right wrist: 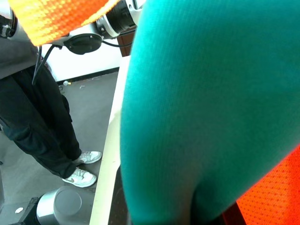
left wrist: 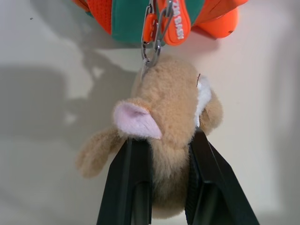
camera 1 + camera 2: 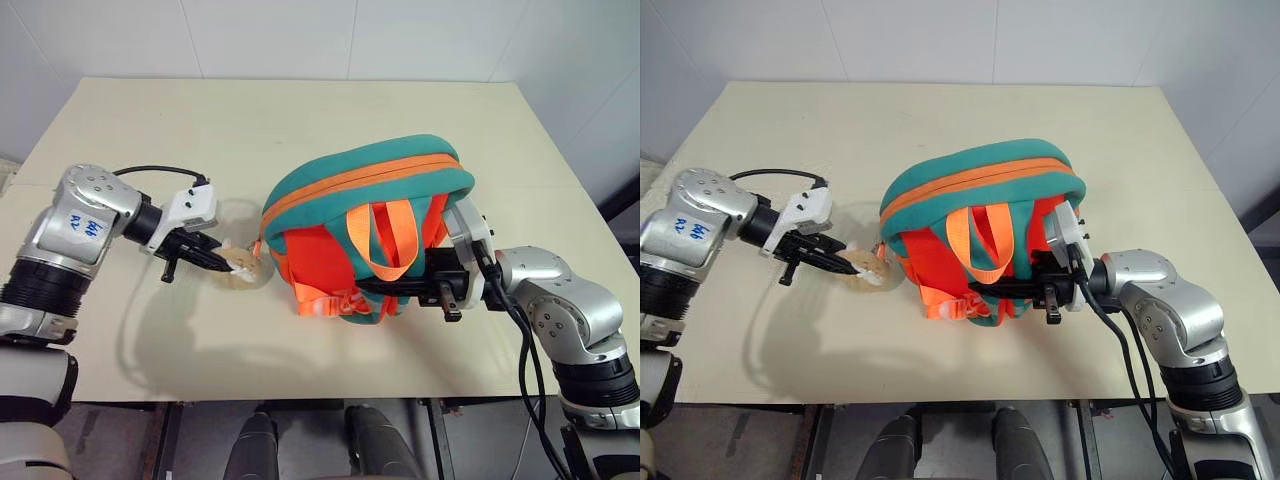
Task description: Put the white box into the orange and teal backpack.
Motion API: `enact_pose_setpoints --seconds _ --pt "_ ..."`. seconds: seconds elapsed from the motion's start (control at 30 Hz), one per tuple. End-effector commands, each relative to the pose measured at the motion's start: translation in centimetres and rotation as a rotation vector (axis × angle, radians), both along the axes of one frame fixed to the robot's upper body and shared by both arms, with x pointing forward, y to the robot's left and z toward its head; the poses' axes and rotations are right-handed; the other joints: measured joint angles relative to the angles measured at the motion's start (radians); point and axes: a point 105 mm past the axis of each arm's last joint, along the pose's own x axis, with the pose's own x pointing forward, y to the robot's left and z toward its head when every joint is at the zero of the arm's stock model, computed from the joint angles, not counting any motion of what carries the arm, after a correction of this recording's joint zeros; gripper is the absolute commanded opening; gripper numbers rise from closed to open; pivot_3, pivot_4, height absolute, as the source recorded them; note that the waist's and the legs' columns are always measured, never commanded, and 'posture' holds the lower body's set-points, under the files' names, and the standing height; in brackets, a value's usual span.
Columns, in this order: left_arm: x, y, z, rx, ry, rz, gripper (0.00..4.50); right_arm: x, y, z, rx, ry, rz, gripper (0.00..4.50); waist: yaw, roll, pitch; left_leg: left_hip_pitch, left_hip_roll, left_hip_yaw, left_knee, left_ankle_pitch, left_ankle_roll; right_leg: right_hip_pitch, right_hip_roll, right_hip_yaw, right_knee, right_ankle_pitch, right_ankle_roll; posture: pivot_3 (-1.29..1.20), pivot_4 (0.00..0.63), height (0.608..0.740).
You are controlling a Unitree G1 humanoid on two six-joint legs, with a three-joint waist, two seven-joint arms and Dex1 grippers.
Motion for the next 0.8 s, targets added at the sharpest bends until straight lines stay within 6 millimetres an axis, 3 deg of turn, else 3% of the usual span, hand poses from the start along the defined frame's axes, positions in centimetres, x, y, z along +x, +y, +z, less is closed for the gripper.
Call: enact_pose_setpoints --seconds 0.03,0.23,0.43,0.47,0.5,0.8 --pt "0.7 1.7 -1.5 0.074 0.006 0.096 0.44 0.0 -0.3 1.3 0.020 -0.052 -0.006 0.00 0.000 0.000 0.000 0.000 0.000 0.000 0.000 0.000 0.000 0.000 0.000 0.000 0.000 0.000 0.000 0.00 0.150 0.740" --pt "1.4 1.2 -1.5 0.020 -0.043 0.147 0.44 0.3 -0.4 1.3 0.007 -0.062 -0.022 0.00 0.002 0.000 0.000 0.002 0.000 0.000 0.002 0.000 0.000 0.001 0.000 0.000 0.002 0.000 0.000 0.00 0.150 0.740" --pt "1.3 -1.0 2.1 -0.209 -0.123 0.098 0.44 0.3 -0.9 1.0 -0.069 -0.054 -0.029 0.00 0.003 0.000 0.000 0.001 0.000 0.000 0.004 0.001 0.001 0.002 0.000 0.000 0.002 0.000 0.000 0.00 0.150 0.740" --pt "0.9 -0.9 2.6 -0.230 -0.133 0.082 0.44 0.1 -1.0 1.1 -0.075 -0.051 -0.024 0.72 0.004 0.000 0.000 0.001 0.000 0.000 0.004 0.001 0.001 0.002 0.000 0.000 0.002 0.000 0.000 0.00 0.150 0.740" --pt "0.5 -0.9 2.9 -0.240 -0.138 0.074 1.17 0.0 -1.1 1.2 -0.077 -0.051 -0.020 0.97 0.004 0.000 0.000 0.000 0.000 0.000 0.003 0.001 0.001 0.002 0.000 0.000 0.002 0.000 0.001 0.00 0.150 0.740" --pt "-2.1 0.9 4.8 -0.295 -0.211 0.107 4.06 -0.5 -2.3 1.5 -0.113 -0.071 -0.045 4.09 0.002 0.000 0.000 -0.001 0.000 0.000 0.000 0.001 0.001 0.000 -0.001 -0.001 0.002 -0.001 0.001 0.00 0.150 0.740"
